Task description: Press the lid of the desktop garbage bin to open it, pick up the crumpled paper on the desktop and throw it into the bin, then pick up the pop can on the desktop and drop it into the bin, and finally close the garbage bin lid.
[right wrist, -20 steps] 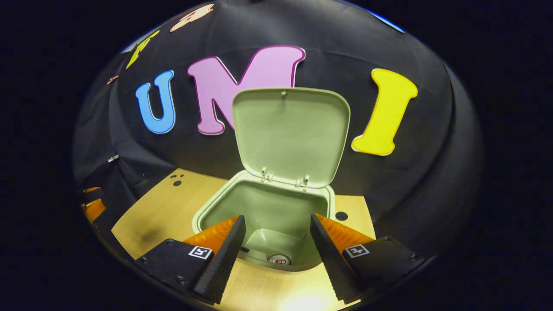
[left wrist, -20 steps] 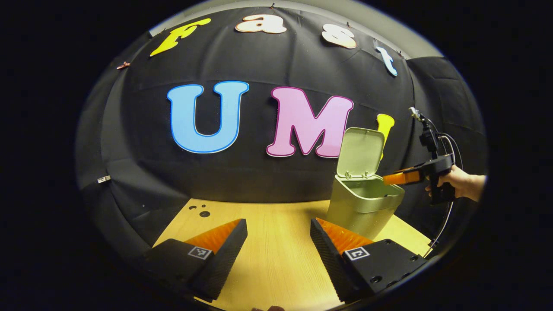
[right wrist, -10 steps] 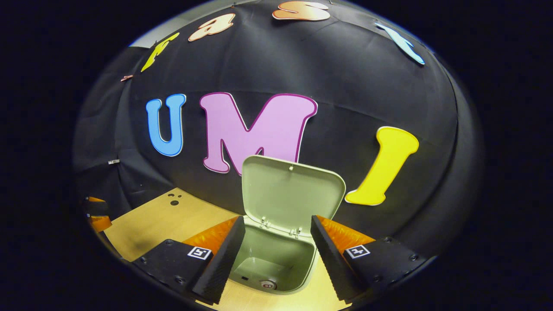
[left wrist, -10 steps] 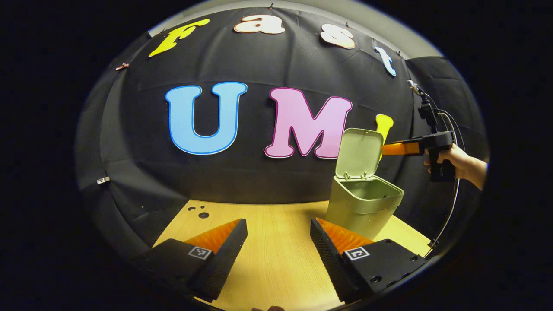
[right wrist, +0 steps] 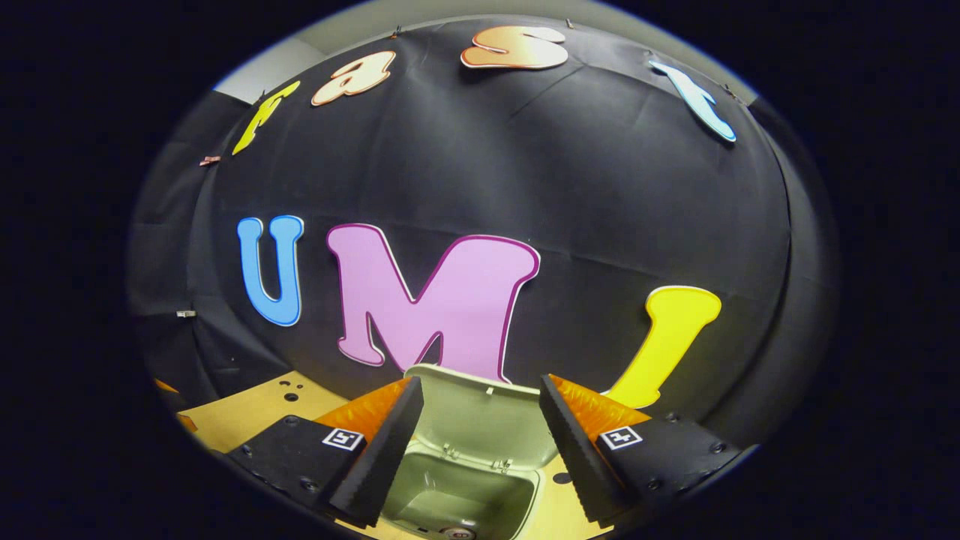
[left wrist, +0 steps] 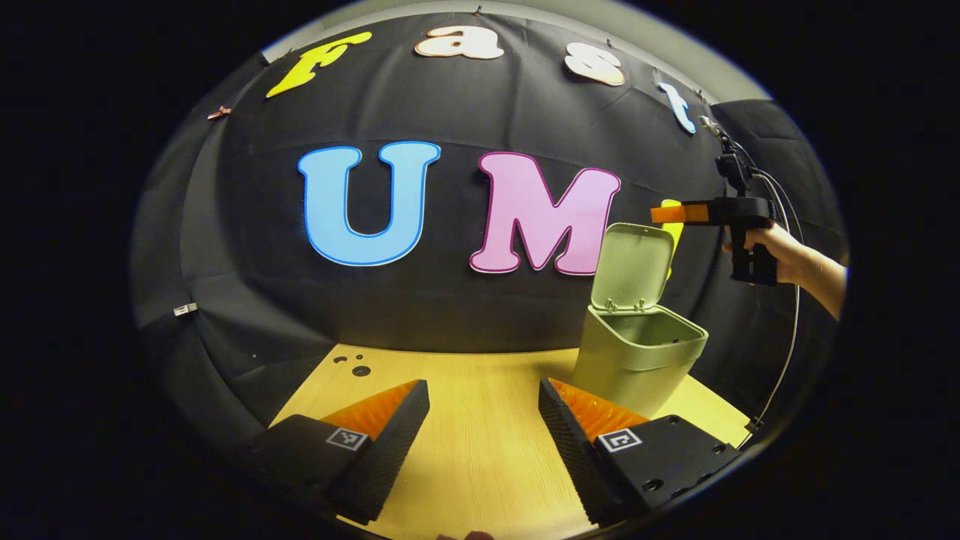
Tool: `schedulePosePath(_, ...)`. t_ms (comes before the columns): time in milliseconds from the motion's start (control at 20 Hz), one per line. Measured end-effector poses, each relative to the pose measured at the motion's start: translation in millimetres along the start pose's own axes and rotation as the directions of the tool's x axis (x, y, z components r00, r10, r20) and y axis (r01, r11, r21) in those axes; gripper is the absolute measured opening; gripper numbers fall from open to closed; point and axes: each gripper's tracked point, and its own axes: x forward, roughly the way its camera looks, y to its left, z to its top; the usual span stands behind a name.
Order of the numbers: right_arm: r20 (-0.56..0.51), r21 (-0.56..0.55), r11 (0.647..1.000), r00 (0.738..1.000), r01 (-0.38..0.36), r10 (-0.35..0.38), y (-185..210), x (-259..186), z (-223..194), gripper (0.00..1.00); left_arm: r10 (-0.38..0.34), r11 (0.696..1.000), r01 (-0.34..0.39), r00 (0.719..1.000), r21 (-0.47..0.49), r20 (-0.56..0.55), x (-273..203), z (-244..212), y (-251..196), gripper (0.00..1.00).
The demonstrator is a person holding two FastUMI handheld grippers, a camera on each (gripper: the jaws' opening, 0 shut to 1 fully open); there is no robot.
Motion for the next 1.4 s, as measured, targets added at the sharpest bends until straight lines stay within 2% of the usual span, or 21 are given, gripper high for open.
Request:
schedulePosePath(350,0.051,0.025,0.999,0.998,0.033,-0.035,-4.3,29.8,3.8,0.98,0.029,1.000,-0.029,1.000,0.006,-0.009,-3.0,-0.7,8.9,0.95)
schedulePosePath(650,0.039,0.074,0.996,0.998,0.049,-0.052,-12.6,49.0,-5.5,0.98,0.049,0.999,-0.049,0.999,0.014,-0.019,-2.6,-1.0,14.0,0.95)
schedulePosePath(750,-0.001,0.076,0.996,0.999,0.049,-0.049,-14.7,53.5,-18.8,0.98,0.049,0.999,-0.049,0.999,0.014,-0.018,-1.6,0.7,13.6,0.95)
schedulePosePath(800,-0.032,0.075,0.996,0.999,0.044,-0.042,-14.0,52.5,-26.8,0.98,0.048,0.999,-0.048,0.999,0.015,-0.018,-1.0,0.5,13.1,0.95)
schedulePosePath(1100,-0.044,0.003,1.000,0.999,0.018,-0.018,-4.6,27.2,-30.4,0.98,0.028,0.999,-0.028,1.000,0.018,-0.013,-1.9,1.8,3.9,0.95)
schedulePosePath(1400,-0.068,0.085,0.996,0.997,-0.031,0.037,8.1,-9.7,-41.7,0.98,0.020,1.000,-0.019,1.000,0.014,-0.017,-5.1,-3.0,0.5,0.95)
